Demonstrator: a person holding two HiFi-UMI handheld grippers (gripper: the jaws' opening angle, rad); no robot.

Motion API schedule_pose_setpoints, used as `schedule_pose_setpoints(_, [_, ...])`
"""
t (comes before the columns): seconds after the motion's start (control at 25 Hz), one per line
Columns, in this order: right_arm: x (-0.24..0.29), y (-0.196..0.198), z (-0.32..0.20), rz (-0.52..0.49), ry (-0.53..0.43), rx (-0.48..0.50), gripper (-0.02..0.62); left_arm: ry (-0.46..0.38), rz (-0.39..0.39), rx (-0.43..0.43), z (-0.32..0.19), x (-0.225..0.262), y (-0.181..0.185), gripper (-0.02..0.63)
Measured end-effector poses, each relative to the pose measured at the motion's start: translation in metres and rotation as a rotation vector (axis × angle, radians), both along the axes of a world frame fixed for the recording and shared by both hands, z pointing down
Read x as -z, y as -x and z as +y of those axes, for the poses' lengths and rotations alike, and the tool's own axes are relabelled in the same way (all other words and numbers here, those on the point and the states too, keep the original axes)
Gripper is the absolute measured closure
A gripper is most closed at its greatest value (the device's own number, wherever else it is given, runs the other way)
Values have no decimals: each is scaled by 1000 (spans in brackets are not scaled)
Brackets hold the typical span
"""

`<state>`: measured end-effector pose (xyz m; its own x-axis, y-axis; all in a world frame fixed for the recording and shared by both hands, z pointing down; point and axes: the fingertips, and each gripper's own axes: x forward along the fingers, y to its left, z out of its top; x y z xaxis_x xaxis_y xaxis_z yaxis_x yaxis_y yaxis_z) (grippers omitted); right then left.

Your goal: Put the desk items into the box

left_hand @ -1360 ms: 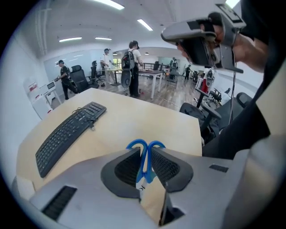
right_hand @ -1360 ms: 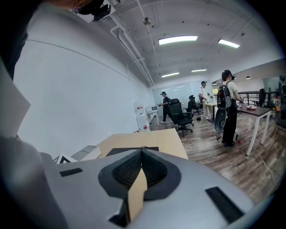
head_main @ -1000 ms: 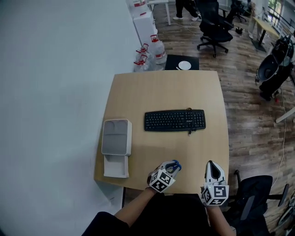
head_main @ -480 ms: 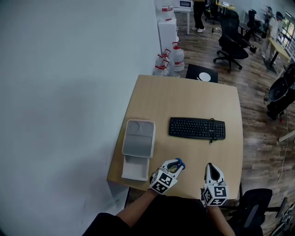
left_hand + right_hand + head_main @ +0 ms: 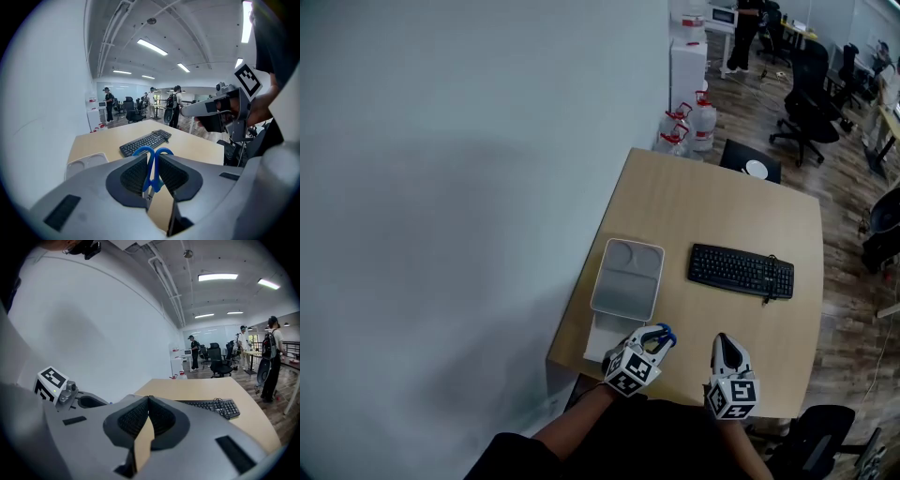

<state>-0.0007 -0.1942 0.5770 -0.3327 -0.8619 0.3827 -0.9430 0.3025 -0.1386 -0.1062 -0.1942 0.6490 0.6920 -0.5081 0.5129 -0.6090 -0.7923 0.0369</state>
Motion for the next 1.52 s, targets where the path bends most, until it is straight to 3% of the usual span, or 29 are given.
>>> schedule_pose_setpoints(0.36, [-10,59,-11,13,35,57,535,20,-19,99,-5,-13,80,529])
schedule_pose_setpoints(0.52, [-10,79,-5,15,41,80,535,31,-41,112,6,-24,99,529])
schedule_pose_setpoints(0.8, [-7,96,-1,47,57,105,535,48,-127,76,14,-58,117,529])
schedule_pose_setpoints(1.52, [-20,64,1,131,83,26,535,185,-198,1,4,-141,100,529])
